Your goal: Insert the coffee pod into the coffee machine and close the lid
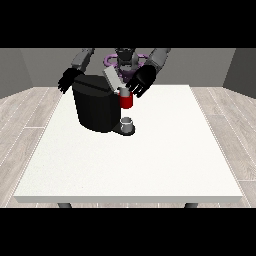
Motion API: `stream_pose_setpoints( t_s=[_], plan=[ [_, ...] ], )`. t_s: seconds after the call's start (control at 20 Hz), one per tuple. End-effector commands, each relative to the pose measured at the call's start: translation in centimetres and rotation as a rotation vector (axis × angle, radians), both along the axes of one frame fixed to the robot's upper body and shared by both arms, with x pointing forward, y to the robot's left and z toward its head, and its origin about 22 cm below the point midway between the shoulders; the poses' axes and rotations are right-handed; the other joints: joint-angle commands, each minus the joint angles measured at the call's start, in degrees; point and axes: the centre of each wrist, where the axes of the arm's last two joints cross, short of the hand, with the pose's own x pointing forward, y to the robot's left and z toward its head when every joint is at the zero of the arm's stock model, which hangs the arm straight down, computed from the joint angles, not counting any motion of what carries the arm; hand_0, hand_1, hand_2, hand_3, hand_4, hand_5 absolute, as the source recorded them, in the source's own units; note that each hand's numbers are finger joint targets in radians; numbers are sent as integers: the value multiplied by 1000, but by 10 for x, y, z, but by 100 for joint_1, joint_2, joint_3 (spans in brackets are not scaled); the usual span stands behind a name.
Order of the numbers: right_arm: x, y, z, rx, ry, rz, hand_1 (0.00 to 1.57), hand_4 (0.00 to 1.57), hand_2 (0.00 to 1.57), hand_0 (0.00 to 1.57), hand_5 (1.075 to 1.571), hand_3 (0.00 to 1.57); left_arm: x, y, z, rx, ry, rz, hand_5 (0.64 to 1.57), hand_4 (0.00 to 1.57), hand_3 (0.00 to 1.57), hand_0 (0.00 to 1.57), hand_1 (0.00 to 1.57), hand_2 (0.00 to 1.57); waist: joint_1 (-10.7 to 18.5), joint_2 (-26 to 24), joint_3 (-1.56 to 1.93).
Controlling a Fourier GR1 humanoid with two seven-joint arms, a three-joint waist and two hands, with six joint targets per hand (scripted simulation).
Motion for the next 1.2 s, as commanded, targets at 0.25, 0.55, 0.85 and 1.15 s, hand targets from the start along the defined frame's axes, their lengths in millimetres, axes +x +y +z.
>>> stream_pose_setpoints(
  t_s=[0.25,0.55,0.85,1.15],
  plan=[
    [-3,-5,3,-4,1,24,0,438,0,0,1571,0,-1,9,-7,43,7,-1,1571,403,956,1085,1085,1132,-30,-25,-6],
    [-5,-15,3,10,-9,18,0,458,0,0,1571,0,-2,24,10,47,-12,20,1571,364,967,1073,1073,1125,-80,-53,-5],
    [5,2,9,9,-50,-11,0,411,0,0,1571,0,-2,0,-7,168,-17,-55,1571,0,112,0,0,378,49,154,-5],
    [4,-7,11,-6,-21,-23,0,360,0,0,1571,0,-2,20,10,180,1,-16,1571,0,0,0,0,0,-16,64,-5]
  ],
)
